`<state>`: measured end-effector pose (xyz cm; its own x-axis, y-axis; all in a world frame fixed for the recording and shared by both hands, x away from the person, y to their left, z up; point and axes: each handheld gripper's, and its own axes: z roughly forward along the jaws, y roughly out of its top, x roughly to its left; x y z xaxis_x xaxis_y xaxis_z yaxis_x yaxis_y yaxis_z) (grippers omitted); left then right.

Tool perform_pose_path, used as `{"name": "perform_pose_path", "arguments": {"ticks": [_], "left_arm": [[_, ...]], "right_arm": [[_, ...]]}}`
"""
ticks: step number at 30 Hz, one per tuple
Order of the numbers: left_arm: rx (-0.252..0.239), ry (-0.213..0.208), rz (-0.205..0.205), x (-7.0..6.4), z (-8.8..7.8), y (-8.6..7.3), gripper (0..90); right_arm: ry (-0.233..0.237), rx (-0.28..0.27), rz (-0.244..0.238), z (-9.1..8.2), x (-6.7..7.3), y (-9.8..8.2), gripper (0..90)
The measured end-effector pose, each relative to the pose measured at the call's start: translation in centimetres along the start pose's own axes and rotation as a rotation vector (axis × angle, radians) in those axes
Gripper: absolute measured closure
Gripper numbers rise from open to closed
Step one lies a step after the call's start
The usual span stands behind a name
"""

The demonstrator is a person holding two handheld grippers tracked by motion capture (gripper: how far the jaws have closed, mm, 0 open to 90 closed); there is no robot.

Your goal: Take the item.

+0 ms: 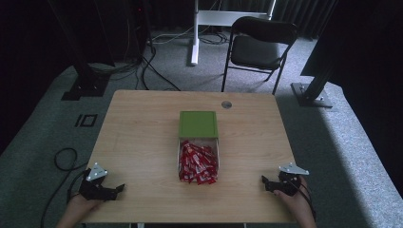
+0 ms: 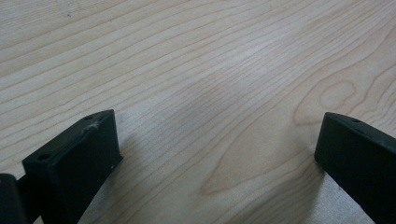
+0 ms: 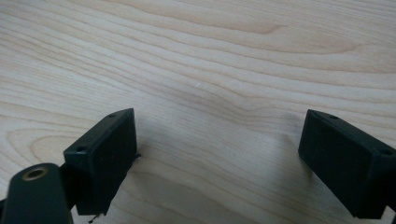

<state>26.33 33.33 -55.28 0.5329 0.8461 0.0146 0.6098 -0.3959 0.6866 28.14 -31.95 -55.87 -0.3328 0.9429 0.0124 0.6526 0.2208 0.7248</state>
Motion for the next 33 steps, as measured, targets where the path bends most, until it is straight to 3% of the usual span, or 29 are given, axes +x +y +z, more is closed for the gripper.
{"name": "perform_pose_path", "arguments": {"ticks": [17, 27, 33], "left_arm": [[0.001, -0.012, 0.012, 0.09, -0.02, -0.02, 0.7], [0.000, -0.018, 0.018, 0.12, -0.03, -0.04, 0.7], [0.000, -0.018, 0.018, 0.12, -0.03, -0.04, 0.7]], "right_arm": [[-0.005, -0.001, 0.006, -0.02, 0.06, -0.02, 11.2], [-0.036, 0.005, 0.055, -0.12, 0.35, 0.26, 15.7], [-0.038, 0.004, 0.046, -0.29, 0.64, 0.73, 15.8]]}}
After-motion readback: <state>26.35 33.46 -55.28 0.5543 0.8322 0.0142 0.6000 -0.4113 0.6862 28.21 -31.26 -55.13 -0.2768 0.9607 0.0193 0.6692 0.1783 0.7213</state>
